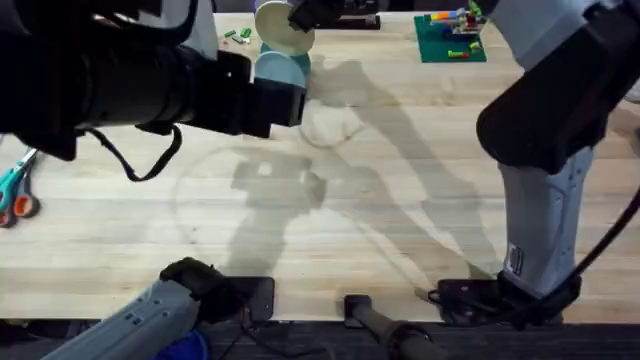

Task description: Pick up the plates from the table one by one and place each into a slot on the dish rack.

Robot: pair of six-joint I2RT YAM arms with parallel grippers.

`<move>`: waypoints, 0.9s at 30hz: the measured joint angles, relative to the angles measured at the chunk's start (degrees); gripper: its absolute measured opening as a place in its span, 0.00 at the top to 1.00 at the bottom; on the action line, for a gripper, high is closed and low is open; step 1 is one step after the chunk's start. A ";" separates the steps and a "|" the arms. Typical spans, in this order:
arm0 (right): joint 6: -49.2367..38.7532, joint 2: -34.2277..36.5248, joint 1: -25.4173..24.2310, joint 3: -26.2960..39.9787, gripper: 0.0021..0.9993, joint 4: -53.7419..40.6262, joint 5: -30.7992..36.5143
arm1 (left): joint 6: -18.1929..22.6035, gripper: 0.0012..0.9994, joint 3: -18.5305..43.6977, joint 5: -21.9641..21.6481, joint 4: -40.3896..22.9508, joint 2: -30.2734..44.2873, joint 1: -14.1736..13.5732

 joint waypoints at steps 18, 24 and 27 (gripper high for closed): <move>1.07 -3.34 0.09 0.63 0.97 -0.42 2.75 | 0.00 0.01 0.00 -0.02 0.00 0.00 0.00; 1.09 -3.34 0.09 0.63 0.97 -2.12 2.75 | 0.00 0.01 0.00 -0.02 0.00 0.00 0.00; 1.09 -3.34 0.09 0.63 0.97 -2.60 2.75 | 0.00 0.01 0.00 -0.02 0.00 0.00 0.00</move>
